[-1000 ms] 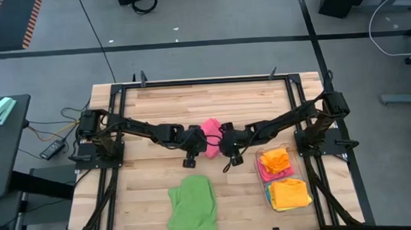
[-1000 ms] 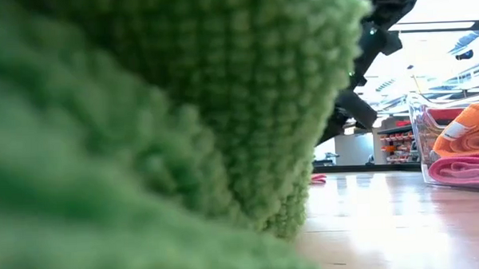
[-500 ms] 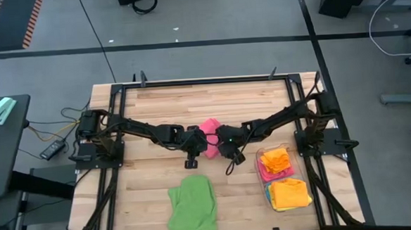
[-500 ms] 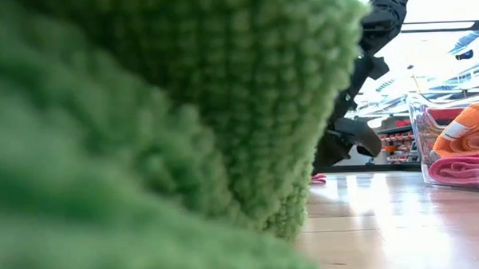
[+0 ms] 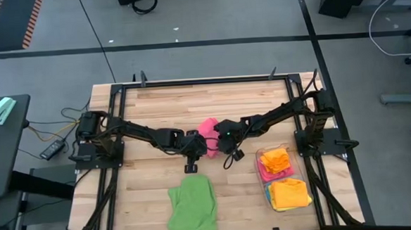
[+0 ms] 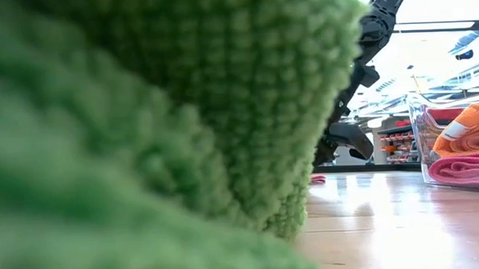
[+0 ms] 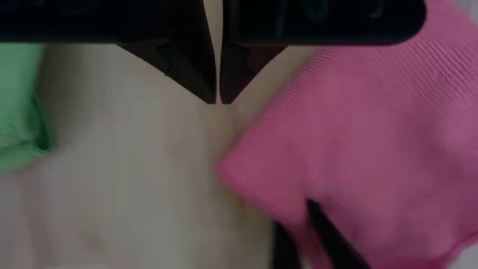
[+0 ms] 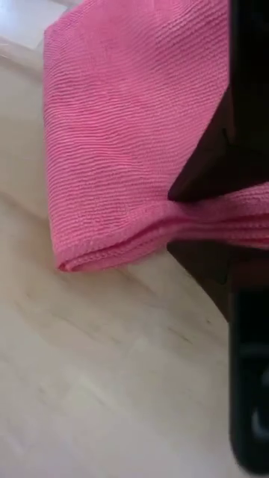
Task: Fold microfiber towels
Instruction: Fold the pink towel
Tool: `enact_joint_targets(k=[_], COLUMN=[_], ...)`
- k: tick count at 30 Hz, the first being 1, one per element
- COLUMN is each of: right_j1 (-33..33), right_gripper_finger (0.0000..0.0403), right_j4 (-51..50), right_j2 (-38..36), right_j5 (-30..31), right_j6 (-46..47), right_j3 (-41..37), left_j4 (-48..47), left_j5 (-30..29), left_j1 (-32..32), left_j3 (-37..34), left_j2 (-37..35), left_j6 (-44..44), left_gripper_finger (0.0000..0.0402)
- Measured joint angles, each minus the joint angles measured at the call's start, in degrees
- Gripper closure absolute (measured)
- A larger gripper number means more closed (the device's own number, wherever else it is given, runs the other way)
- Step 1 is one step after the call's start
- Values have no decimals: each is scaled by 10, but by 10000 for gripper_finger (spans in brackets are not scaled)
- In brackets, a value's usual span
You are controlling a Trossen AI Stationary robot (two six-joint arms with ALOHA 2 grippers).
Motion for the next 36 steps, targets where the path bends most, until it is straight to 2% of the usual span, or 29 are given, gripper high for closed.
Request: enact_joint_targets(k=[5,7,11,13,19,21,25,27,31,34,36], right_j1=[2,4,8,20,73,92,115,123,132,131,131], right_gripper_finger=[374,391,391,391,391,391,391,391,391,391,391], right_j4=[-1,3,4,-26,-104,-107,-107,-107,-107,-112,-112], right_j2=[0,1,-2,-14,-59,-70,-75,-76,-76,-76,-76], right_j5=[-2,-17,-62,-76,-85,-89,-86,-76,-45,-42,-41], right_j6=[14,46,132,167,236,259,282,293,318,326,337], right_j3=[-1,-1,-1,-2,-4,-4,6,11,15,16,16], left_j4=[0,0,0,-3,8,40,114,152,245,250,253], left_j5=[0,0,0,0,-4,-35,-161,-199,-201,-188,-152], left_j1=[-15,-17,-22,-26,-45,-51,-60,-63,-70,-73,-72], left_j3=[0,0,0,0,0,-1,0,0,0,0,0], left_j2=[0,0,0,0,0,0,11,29,84,116,130], left_j6=[0,-2,-34,-49,-55,-56,-84,-104,-134,-152,-157], left_gripper_finger=[381,379,373,370,378,383,390,390,381,379,382])
